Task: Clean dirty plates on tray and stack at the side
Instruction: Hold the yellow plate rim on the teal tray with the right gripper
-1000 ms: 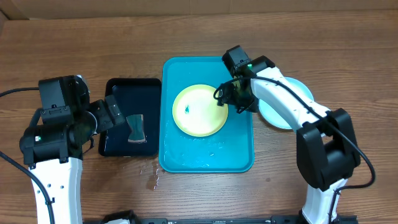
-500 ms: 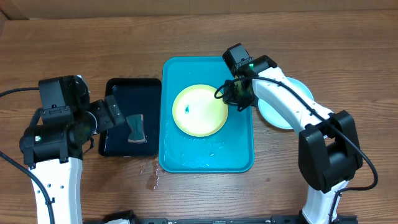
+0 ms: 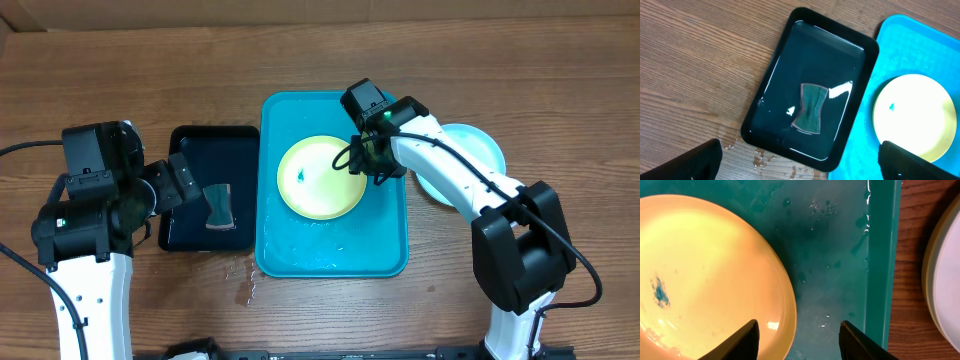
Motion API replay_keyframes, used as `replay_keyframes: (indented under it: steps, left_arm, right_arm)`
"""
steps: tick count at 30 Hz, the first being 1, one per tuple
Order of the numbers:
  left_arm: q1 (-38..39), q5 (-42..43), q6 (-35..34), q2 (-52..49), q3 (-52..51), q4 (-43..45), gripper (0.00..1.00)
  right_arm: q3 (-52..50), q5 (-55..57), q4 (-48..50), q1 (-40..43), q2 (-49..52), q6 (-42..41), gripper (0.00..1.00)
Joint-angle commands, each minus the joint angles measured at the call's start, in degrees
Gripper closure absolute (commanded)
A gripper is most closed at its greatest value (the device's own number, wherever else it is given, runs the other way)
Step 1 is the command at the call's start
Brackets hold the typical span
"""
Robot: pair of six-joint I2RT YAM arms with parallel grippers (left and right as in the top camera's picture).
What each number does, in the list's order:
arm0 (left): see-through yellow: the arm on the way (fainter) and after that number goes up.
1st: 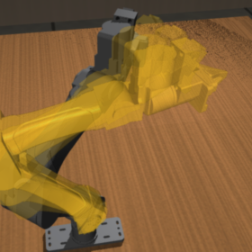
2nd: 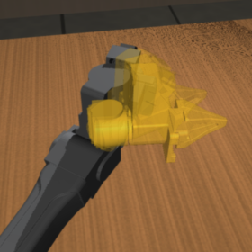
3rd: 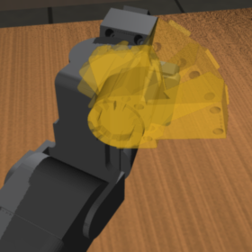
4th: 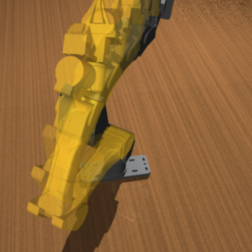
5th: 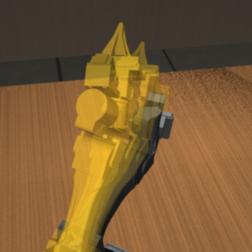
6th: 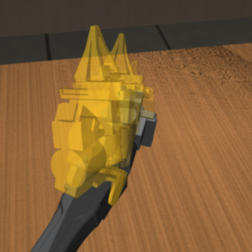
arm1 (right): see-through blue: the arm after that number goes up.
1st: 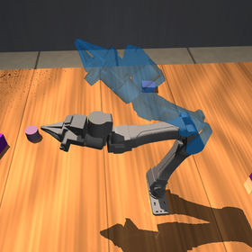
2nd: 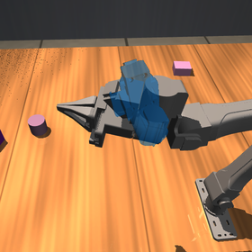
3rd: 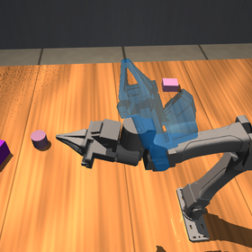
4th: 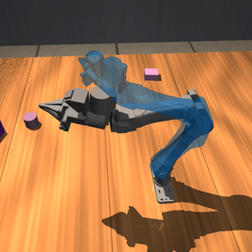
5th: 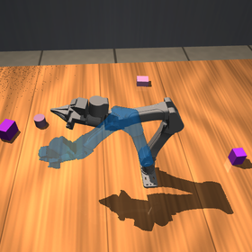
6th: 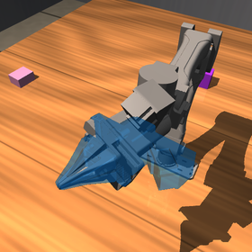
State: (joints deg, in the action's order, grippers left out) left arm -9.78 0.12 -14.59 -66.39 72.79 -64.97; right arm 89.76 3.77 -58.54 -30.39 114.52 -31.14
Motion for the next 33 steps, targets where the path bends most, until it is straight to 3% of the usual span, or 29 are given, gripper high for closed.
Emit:
replay_keyframes:
  steps: [1,21,33]
  left_arm:
    - [0.0,-0.7,0.9,0.1,0.8,0.0,0.0]
    - [0.0,-0.7,0.9,0.1,0.8,0.0,0.0]
    - [0.0,-0.7,0.9,0.1,0.8,0.0,0.0]
  right_arm:
    - [-0.7,-0.2,0.2,0.2,-1.5,0.1,0.47]
    - [-7.2,-0.7,7.5,0.3,-1.2,1.6,0.78]
    - [-8.5,-2.8,10.2,0.2,-1.1,5.9,0.8]
